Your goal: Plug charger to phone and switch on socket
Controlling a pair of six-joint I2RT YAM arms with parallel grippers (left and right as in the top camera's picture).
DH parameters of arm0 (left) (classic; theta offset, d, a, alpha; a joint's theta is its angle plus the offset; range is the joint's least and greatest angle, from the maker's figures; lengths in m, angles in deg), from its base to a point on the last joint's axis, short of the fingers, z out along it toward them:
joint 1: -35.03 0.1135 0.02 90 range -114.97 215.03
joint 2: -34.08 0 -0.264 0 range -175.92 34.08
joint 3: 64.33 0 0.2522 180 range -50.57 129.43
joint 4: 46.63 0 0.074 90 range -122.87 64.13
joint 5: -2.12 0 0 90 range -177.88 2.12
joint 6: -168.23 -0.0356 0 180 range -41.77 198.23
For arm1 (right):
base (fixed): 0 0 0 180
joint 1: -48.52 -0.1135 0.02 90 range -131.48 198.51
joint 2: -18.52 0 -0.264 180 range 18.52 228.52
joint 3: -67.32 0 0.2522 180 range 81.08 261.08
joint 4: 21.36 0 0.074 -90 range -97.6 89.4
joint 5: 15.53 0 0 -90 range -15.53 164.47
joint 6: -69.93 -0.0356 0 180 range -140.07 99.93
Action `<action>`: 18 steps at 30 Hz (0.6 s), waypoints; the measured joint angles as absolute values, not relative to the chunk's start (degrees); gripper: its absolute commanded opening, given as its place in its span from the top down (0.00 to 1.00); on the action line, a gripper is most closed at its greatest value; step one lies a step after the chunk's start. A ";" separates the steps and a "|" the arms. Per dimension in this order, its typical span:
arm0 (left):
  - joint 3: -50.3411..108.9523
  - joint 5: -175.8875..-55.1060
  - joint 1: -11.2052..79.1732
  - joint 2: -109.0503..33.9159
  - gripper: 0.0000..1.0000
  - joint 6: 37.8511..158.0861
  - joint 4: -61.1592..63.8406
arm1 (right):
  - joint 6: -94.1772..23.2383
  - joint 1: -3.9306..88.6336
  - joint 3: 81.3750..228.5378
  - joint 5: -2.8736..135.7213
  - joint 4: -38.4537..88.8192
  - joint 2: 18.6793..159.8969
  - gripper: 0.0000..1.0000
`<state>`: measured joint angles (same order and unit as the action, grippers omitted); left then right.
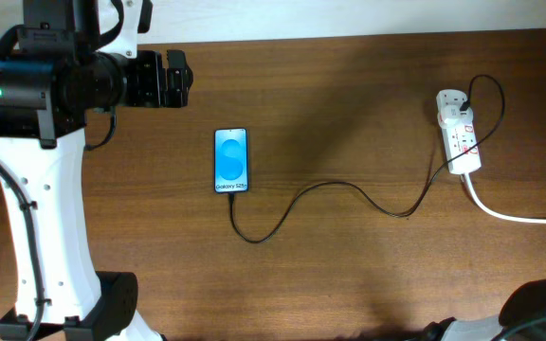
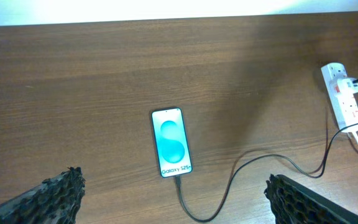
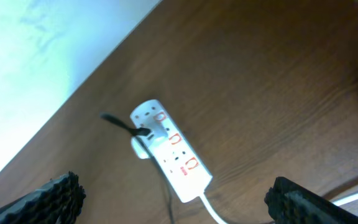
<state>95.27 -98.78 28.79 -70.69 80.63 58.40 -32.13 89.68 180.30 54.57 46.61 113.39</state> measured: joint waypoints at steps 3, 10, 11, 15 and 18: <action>95.27 -98.75 28.79 -70.69 0.00 80.63 58.40 | -31.01 90.45 180.32 55.16 40.30 120.16 0.01; 95.27 -98.75 28.79 -70.69 0.01 80.63 58.40 | -27.75 89.81 180.41 56.69 34.81 135.07 0.01; 95.27 -98.75 28.79 -70.69 0.01 80.63 58.40 | -27.29 89.27 180.41 56.69 34.77 136.42 0.02; 95.27 -98.75 28.79 -70.69 0.01 80.63 58.40 | -22.86 84.57 180.41 56.69 34.09 140.44 0.01; 95.27 -98.75 28.79 -70.69 0.00 80.63 58.40 | -21.28 82.89 180.41 56.95 34.13 142.78 0.02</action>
